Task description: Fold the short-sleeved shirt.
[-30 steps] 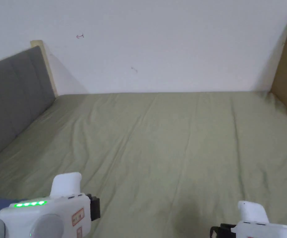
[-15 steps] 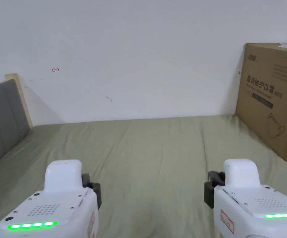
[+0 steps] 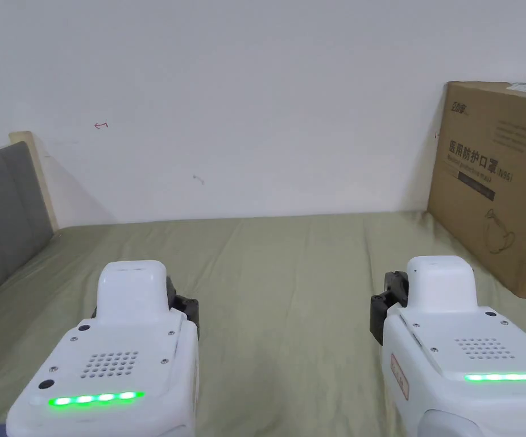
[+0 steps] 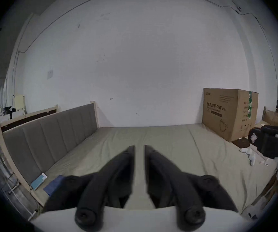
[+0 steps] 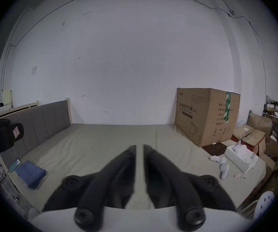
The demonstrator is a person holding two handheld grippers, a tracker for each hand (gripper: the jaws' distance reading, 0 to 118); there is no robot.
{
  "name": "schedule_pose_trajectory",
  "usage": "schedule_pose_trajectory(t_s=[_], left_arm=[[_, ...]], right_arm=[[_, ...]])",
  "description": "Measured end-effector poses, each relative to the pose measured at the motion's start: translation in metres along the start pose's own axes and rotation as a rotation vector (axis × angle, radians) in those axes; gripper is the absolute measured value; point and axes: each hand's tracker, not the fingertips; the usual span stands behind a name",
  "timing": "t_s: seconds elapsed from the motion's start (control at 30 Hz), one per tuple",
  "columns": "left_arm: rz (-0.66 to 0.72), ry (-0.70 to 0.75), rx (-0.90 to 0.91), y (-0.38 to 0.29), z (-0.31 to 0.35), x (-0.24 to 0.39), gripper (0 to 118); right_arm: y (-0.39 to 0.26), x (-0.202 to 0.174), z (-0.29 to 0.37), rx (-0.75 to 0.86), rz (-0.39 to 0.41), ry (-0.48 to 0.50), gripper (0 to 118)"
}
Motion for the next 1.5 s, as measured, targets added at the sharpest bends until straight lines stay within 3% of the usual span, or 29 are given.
schedule_pose_trajectory(t_s=[0.1, 0.17, 0.2, 0.4, 0.57, 0.83, 1.0, 1.23, 1.5], left_arm=[[0.065, -0.078, 0.044, -0.004, 0.005, -0.008, 54], [0.077, -0.049, 0.001, -0.001, 0.003, -0.008, 108], [0.073, -0.05, 0.001, -0.001, 0.002, -0.009, 116], [0.039, -0.109, -0.029, 0.001, -0.003, -0.003, 116], [-0.105, 0.026, -0.052, -0.006, -0.006, 0.013, 116], [0.004, -0.098, -0.083, -0.001, -0.009, 0.006, 116], [-0.031, -0.033, -0.083, -0.001, -0.01, 0.01, 116], [0.017, -0.083, -0.106, -0.003, -0.012, 0.008, 116], [-0.056, -0.05, -0.088, -0.009, -0.01, 0.015, 116]], right_arm=[[0.0, 0.007, 0.001, 0.018, -0.041, -0.013, 62], [0.0, 0.011, 0.001, 0.022, -0.055, -0.01, 108], [0.0, 0.01, 0.002, 0.028, -0.054, -0.014, 114], [0.003, 0.005, -0.001, 0.043, -0.009, -0.046, 114], [0.001, 0.002, -0.002, 0.028, -0.001, -0.035, 114], [0.0, -0.001, -0.007, 0.006, 0.009, -0.019, 114], [-0.001, -0.002, -0.007, -0.003, 0.004, -0.012, 114], [-0.002, -0.001, -0.009, -0.012, 0.004, -0.016, 114], [-0.002, 0.002, -0.009, -0.015, 0.003, -0.021, 114]])
